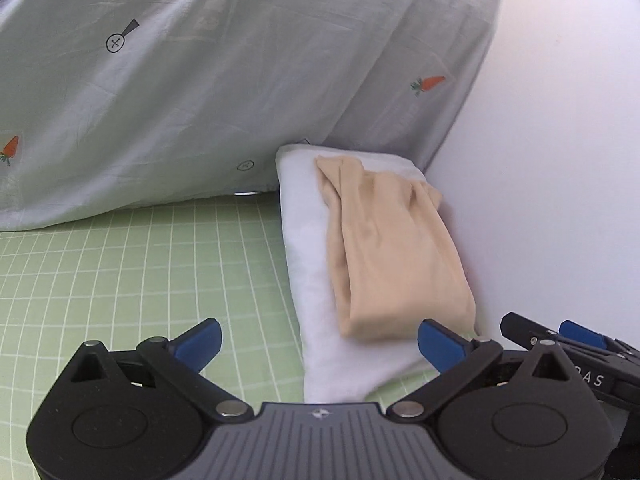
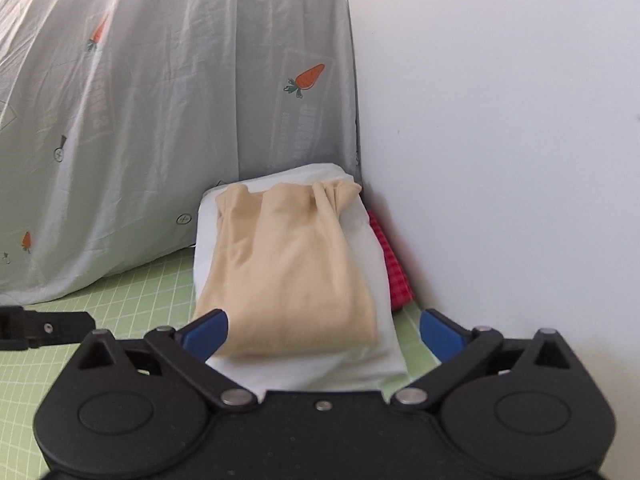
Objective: Fold clothes
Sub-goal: 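Open both grippers to release the shirt on the pillow and withdraw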
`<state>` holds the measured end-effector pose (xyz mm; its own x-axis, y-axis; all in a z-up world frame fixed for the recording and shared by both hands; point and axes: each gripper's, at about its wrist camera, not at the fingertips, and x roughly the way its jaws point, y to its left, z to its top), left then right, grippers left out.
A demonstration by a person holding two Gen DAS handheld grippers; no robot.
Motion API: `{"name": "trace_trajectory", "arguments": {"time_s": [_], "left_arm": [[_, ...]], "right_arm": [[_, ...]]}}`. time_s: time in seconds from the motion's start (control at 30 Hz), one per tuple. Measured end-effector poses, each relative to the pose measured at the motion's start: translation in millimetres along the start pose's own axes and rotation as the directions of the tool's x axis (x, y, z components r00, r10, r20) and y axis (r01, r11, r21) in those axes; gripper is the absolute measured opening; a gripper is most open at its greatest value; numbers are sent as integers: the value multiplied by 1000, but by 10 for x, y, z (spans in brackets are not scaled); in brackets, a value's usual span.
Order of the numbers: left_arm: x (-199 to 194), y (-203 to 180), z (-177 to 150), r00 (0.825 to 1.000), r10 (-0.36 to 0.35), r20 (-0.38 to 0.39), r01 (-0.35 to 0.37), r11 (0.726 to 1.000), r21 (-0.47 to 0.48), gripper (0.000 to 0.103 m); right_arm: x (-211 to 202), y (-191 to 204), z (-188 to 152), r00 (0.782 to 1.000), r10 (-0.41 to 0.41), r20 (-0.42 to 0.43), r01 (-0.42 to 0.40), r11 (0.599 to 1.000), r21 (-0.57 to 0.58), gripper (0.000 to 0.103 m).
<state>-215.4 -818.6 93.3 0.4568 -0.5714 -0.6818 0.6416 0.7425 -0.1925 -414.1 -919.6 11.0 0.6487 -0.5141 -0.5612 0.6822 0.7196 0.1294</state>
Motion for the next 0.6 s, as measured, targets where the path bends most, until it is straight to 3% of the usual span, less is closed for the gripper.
{"name": "trace_trajectory", "arguments": {"time_s": [0.3,0.6], "left_arm": [[-324,-36,-400,999,2,-40,2,996,88,103],[-444,-56,-484,998,-42,-38,46,990,130,103]], "right_arm": [[-436,82,-536,996,0,-94,2,1000,28,103],[-593,128,-594,997,-6,-74,8,999,35,103]]}}
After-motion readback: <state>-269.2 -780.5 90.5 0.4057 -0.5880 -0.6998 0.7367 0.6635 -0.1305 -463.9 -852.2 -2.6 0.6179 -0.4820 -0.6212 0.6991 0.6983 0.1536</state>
